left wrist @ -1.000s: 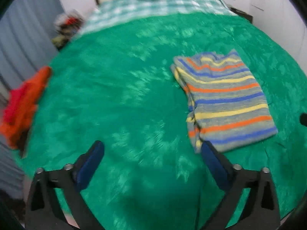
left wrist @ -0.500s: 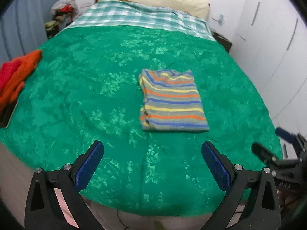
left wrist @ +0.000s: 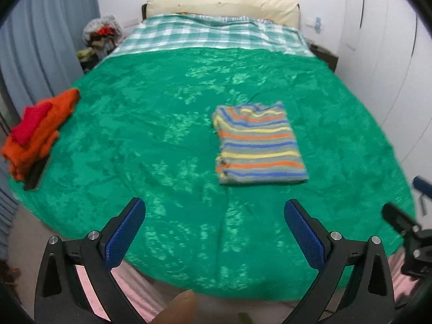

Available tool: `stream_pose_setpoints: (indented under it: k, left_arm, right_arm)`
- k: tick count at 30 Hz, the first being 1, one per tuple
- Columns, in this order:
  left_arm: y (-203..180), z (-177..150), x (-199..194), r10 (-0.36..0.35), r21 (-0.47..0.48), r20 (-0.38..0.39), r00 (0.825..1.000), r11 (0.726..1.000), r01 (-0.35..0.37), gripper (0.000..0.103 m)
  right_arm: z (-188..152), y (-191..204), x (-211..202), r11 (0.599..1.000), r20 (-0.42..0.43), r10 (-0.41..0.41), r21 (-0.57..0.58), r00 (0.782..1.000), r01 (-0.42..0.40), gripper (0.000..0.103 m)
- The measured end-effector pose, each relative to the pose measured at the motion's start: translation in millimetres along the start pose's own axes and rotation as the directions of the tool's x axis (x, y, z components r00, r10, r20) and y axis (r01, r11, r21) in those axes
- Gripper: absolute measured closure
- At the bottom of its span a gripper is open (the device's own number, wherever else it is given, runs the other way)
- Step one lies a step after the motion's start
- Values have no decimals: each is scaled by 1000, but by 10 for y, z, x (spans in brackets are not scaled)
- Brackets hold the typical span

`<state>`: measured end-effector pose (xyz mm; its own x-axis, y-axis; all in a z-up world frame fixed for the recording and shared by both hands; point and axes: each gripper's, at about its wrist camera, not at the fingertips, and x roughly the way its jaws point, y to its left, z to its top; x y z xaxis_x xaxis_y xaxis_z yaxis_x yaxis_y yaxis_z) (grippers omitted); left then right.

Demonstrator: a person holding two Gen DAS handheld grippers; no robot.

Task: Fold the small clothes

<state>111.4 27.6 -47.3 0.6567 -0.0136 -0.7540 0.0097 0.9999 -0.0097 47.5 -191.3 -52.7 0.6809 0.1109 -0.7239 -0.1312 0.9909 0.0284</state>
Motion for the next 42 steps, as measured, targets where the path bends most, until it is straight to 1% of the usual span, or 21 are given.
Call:
stream_pose_setpoints:
  k: [1, 2, 3, 4, 6, 9, 11, 13, 14, 16, 18, 19, 22, 23, 26, 29, 32, 42]
  left_arm:
    - [1, 22, -28, 29, -2, 22, 999, 1000, -29, 0]
    - [1, 49, -49, 83, -2, 45, 996, 997, -83, 0]
    - [4, 91, -91, 143, 8, 90, 986, 990, -144, 0]
    - [-9, 121, -114, 164, 35, 120, 979, 985, -170, 0]
    - [-51, 193, -127, 219, 98, 134, 966, 968, -233, 0]
    - [-73, 244, -140, 243, 121, 134, 961, 958, -260, 0]
    - [-88, 241, -176, 225, 110, 133, 965, 965, -240, 0]
    - [-146, 204, -217, 196, 124, 125, 973, 970, -211, 0]
    - [-193, 170, -235, 195, 136, 115, 974, 968, -210, 0]
    - [-263, 118, -237, 184, 146, 67, 981, 970, -192, 0]
    - [-306, 69, -199, 157, 134, -1, 988, 979, -156, 0]
    - [-330, 57, -186, 150, 132, -18, 989, 981, -146, 0]
    - [-378, -1, -159, 164, 122, -57, 985, 980, -156, 0]
    - [-386, -11, -154, 158, 113, -73, 985, 982, -149, 0]
    - [-412, -26, -213, 161, 100, -79, 984, 983, -152, 0]
    - [-405, -29, -306, 166, 81, -61, 984, 984, -160, 0]
    - [-375, -17, -340, 156, 64, -55, 986, 986, -153, 0]
    - [-364, -17, -299, 97, 47, -77, 992, 995, -93, 0]
  right_arm:
    - [1, -23, -28, 1000, 9, 5, 6, 1000, -5, 0]
    - [5, -36, -48, 1000, 14, 4, 7, 1000, -5, 0]
    - [10, -47, -63, 1000, 19, 3, 6, 1000, -4, 0]
    - [21, -65, -79, 1000, 24, -4, 4, 1000, 3, 0]
    - [44, -93, -79, 1000, 13, -19, -3, 1000, 19, 0]
    - [65, -110, -102, 999, 13, -35, -7, 999, 35, 0]
    - [86, -96, -120, 998, 20, -53, -18, 998, 53, 0]
    - [107, -97, -129, 998, 20, -65, -16, 998, 65, 0]
    - [116, -98, -134, 998, 20, -68, -15, 998, 68, 0]
    - [126, -104, -136, 998, 18, -68, -17, 998, 68, 0]
    - [138, -113, -139, 998, 16, -64, -17, 998, 65, 0]
    - [147, -117, -143, 998, 14, -61, -14, 998, 61, 0]
    - [156, -119, -158, 999, 2, -50, -5, 999, 50, 0]
    - [159, -121, -165, 999, -3, -45, -3, 999, 45, 0]
    - [180, -122, -216, 1000, -22, -8, 13, 1000, 8, 0]
    - [191, -96, -338, 1000, -13, -4, -1, 1000, 4, 0]
    - [184, -104, -418, 1000, -9, 1, 10, 1000, -1, 0]
    - [138, -48, -402, 1000, -27, -3, -4, 1000, 3, 0]
